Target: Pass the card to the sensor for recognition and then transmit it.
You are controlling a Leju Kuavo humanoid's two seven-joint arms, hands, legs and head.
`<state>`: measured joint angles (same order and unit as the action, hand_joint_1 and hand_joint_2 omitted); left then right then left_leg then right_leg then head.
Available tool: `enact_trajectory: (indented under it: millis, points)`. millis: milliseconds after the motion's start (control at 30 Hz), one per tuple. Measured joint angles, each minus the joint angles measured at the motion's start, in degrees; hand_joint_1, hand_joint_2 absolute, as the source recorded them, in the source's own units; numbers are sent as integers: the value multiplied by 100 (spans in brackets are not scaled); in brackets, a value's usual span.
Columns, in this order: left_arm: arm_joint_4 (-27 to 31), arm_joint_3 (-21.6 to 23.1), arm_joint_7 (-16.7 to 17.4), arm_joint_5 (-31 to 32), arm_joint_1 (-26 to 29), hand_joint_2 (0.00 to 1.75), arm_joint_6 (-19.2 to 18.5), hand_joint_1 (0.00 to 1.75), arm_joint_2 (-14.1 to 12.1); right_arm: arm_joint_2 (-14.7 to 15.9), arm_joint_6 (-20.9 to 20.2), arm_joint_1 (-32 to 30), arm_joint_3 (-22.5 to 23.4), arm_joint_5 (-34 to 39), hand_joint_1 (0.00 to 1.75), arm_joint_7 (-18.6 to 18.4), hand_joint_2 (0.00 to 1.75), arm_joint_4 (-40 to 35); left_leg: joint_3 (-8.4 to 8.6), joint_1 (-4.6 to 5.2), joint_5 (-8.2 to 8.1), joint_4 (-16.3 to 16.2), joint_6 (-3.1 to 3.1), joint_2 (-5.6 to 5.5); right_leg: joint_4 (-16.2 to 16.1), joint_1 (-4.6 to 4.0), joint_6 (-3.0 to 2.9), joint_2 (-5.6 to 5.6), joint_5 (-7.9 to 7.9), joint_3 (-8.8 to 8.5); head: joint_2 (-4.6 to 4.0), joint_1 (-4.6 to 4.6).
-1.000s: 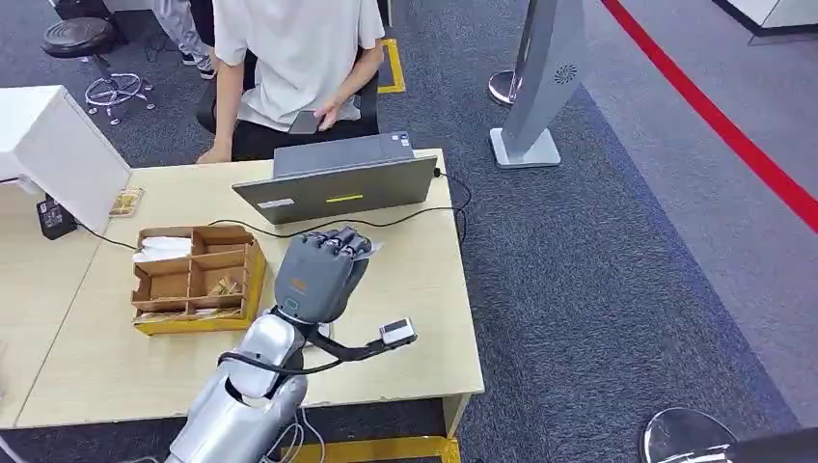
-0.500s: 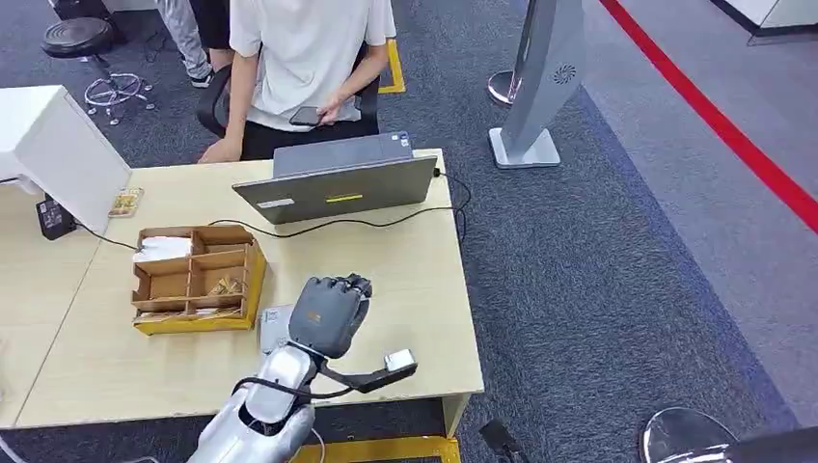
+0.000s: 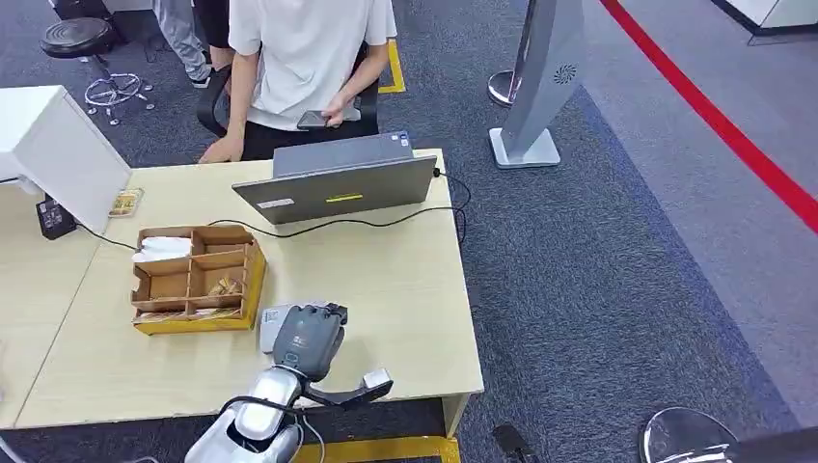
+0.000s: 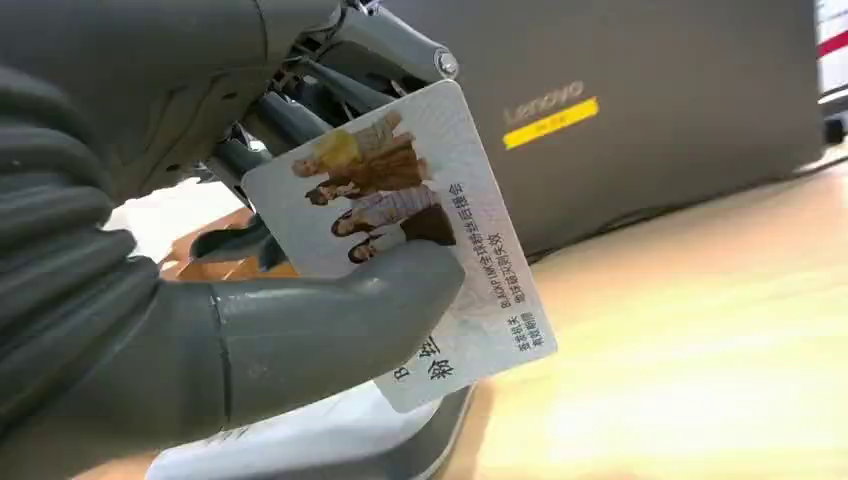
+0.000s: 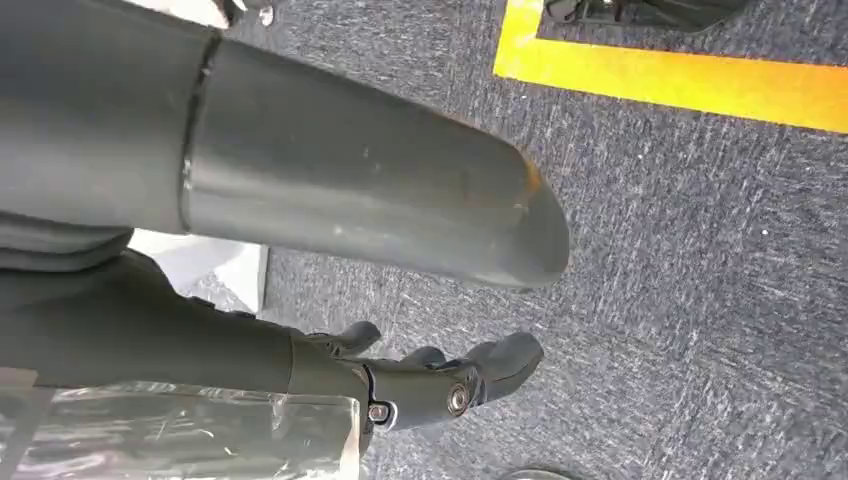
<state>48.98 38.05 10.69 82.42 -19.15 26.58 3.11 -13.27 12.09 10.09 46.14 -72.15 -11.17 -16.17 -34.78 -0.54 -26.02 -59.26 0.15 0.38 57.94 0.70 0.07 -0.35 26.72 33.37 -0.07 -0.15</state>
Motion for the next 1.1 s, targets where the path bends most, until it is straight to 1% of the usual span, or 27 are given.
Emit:
enact_trajectory:
  millis: [133, 300, 467, 600, 733, 800, 833, 900, 967, 1100]
  points:
    - [0, -157, -44, 98, 65, 175, 107, 175, -81, 42, 4, -21, 0, 79, 0, 39, 0, 0, 0, 0, 0, 0, 0, 0, 0, 0, 0, -1, 0, -1, 0, 0]
    - [0, -322, -96, 147, 108, 175, 122, 175, -144, 81, 7, -26, 0, 145, 0, 57, 0, 0, 0, 0, 0, 0, 0, -1, 0, 0, 0, -2, 0, -1, 0, 2]
    - [0, -387, -122, 153, 141, 175, 172, 175, -173, 90, 13, -28, -2, 147, 0, 57, 0, 0, 0, 0, 1, 0, 0, -1, 0, 0, 0, -2, 0, -1, 0, 2]
    - [0, -472, -201, 160, 144, 175, 391, 175, -177, 90, 13, -24, -9, 164, 0, 50, 0, 0, 0, 0, 0, 0, 0, -1, 0, 0, 0, -2, 0, -1, 0, 2]
    - [0, -523, -230, 162, 144, 175, 426, 175, -179, 90, 13, -22, -15, 164, 0, 48, 0, 0, 0, 0, 0, 0, 0, -1, 0, 0, 0, -2, 0, -1, 0, 2]
    - [0, -533, -284, 175, 145, 175, 547, 175, -179, 90, 15, -21, -26, 182, 0, 48, 0, 0, -1, 0, 0, 0, 0, -1, 0, 0, 0, -2, 0, -1, 0, 0]
    - [0, -555, -343, 177, 144, 175, 704, 175, -177, 90, 20, -21, -44, 204, 0, 48, 0, 0, -1, 0, 0, 0, 0, -1, 0, 0, 0, -2, 0, -1, 0, 0]
    - [2, -577, -422, 177, 146, 175, 861, 175, -175, 90, 28, -19, -66, 263, 0, 44, 0, 0, -1, 0, 0, 0, 0, -1, 0, 0, 0, -2, 0, -1, 0, 0]
    - [33, -621, -468, 177, 170, 175, 944, 175, -173, 90, 31, -19, -100, 269, 0, 35, 0, 2, 0, 0, 0, 0, 0, -1, 0, 0, 0, -2, 0, -1, 0, 0]
    - [39, -627, -470, 177, 173, 175, 959, 175, -173, 90, 31, -19, -105, 271, 0, 35, 0, 2, 0, 0, 0, 0, 0, -1, 0, 0, 0, -2, 0, -1, 0, 0]
